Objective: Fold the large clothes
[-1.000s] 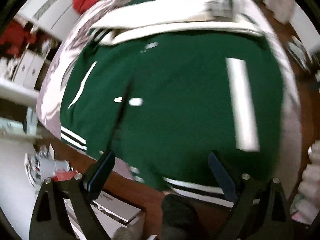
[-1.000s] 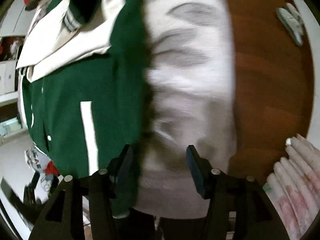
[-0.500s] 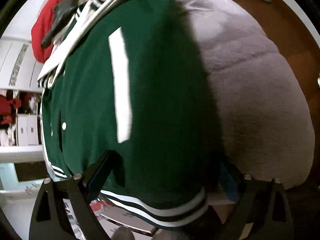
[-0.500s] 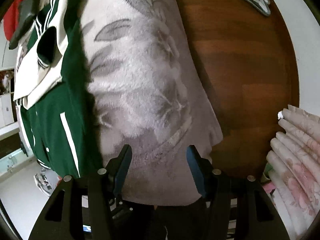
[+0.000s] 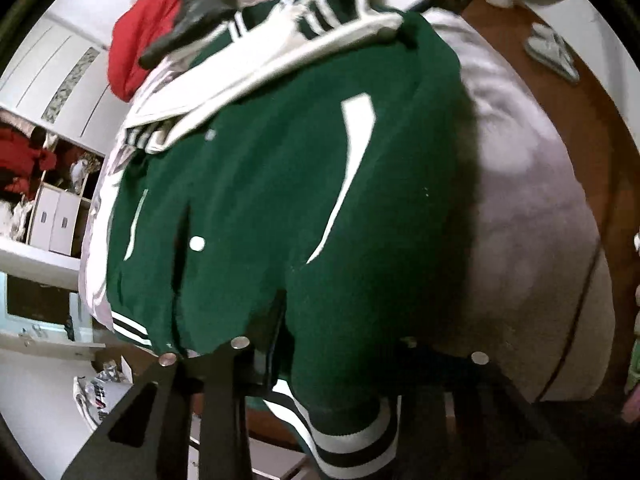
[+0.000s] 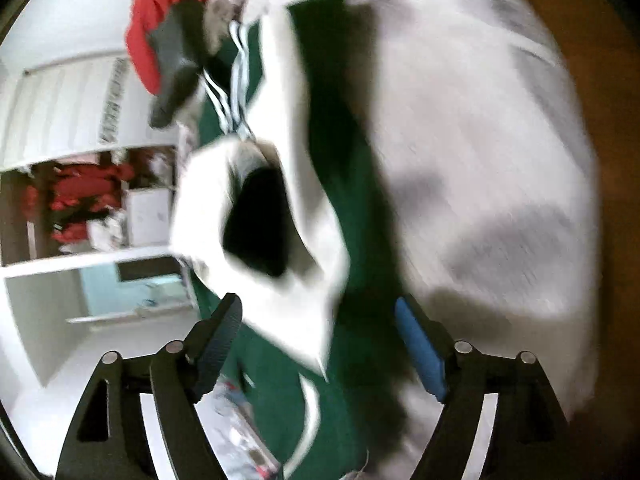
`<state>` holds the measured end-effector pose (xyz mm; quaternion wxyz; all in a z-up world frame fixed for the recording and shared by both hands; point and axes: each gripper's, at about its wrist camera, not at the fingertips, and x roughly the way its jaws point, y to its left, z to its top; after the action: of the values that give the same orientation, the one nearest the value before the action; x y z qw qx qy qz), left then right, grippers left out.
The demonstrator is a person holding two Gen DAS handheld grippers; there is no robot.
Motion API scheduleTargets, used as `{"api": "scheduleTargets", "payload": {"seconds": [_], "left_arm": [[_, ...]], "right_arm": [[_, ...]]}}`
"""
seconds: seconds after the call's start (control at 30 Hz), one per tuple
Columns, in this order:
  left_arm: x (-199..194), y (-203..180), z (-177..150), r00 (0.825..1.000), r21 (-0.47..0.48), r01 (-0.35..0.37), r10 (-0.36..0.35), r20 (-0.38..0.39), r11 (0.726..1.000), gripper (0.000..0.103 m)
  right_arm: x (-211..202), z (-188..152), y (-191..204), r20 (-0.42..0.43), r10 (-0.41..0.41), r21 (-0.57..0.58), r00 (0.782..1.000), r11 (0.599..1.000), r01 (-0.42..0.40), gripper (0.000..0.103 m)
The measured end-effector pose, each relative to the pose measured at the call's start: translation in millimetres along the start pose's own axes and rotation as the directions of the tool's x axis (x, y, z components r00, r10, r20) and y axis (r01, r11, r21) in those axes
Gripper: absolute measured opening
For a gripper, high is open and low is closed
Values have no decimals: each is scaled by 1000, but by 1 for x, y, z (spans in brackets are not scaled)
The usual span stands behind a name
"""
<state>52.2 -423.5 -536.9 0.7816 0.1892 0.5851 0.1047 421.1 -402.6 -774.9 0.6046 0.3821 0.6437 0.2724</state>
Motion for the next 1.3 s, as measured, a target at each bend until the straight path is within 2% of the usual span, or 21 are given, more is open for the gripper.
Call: {"api": "scheduleTargets", "payload": {"seconds": [0.13, 0.2, 0.27, 0.3, 0.33, 0.43, 0.57, 0.67, 0.77, 0.87, 0.93, 1.0, 1.07, 1.1, 1.13, 1.17, 1.2, 1.23, 1.27, 1.3], "left_arm": [[-10, 16, 5, 1000, -18, 10, -10, 19, 1000, 28], [-7, 24, 9, 999, -26, 24, -23, 23, 999, 28], [-10, 37, 11, 998, -51, 49, -47, 33, 997, 28], [-12, 42, 11, 998, -61, 56, -54, 37, 997, 27], [-14, 54, 12, 996, -80, 75, -72, 44, 994, 27], [-21, 87, 12, 990, -128, 132, -125, 59, 983, 27], [-33, 161, 10, 969, -240, 247, -232, 89, 939, 27], [-32, 232, 4, 947, -353, 320, -304, 101, 879, 26], [-8, 307, -7, 916, -488, 386, -387, 104, 783, 26], [45, 373, -26, 882, -610, 420, -460, 101, 672, 26], [86, 402, -39, 864, -658, 421, -498, 80, 625, 27], [133, 432, -58, 834, -725, 426, -546, 83, 541, 28], [173, 448, -73, 797, -756, 429, -601, 60, 494, 35], [195, 459, -86, 773, -787, 427, -631, 62, 445, 42], [207, 467, -97, 756, -808, 420, -652, 59, 414, 48], [213, 476, -107, 746, -827, 415, -663, 71, 378, 50], [214, 491, -121, 742, -846, 417, -662, 107, 331, 52], [213, 500, -129, 746, -854, 412, -655, 117, 317, 52], [212, 512, -143, 758, -867, 390, -644, 109, 312, 51], [210, 520, -153, 752, -873, 392, -647, 122, 291, 51]], "right_arm": [[35, 40, -6, -5, 53, 88, 999, 995, -53, 87], [54, 47, -7, -50, 37, 129, 998, 991, -30, 87], [63, 47, 4, -47, 21, 129, 999, 992, -15, 84], [67, 45, 10, -53, 5, 126, 999, 992, 2, 59], [71, 43, 19, -69, -15, 117, 997, 993, 23, 21], [72, 38, 51, -57, -70, 111, 996, 991, 76, 17], [59, 36, 125, -10, -96, 75, 995, 993, 97, 15], [61, 38, 203, 11, -146, 27, 989, 989, 145, 15], [91, 45, 270, -3, -229, 7, 973, 973, 229, 15], [161, 55, 342, -22, -324, -38, 946, 946, 323, 15], [209, 62, 373, -42, -377, -61, 925, 925, 374, 14], [274, 67, 402, -61, -442, -94, 895, 895, 436, 14], [339, 68, 416, -80, -515, -145, 854, 853, 501, 16], [360, 67, 417, -93, -541, -160, 836, 837, 523, 19], [386, 67, 417, -118, -571, -183, 812, 817, 547, 29], [398, 67, 416, -130, -580, -179, 804, 811, 557, 40], [405, 65, 414, -138, -557, -153, 819, 829, 538, 47], [401, 61, 405, -151, -527, -143, 836, 849, 509, 59], [398, 56, 404, -178, -472, -134, 863, 881, 454, 64], [391, 50, 402, -205, -413, -127, 887, 910, 394, 64]]}}
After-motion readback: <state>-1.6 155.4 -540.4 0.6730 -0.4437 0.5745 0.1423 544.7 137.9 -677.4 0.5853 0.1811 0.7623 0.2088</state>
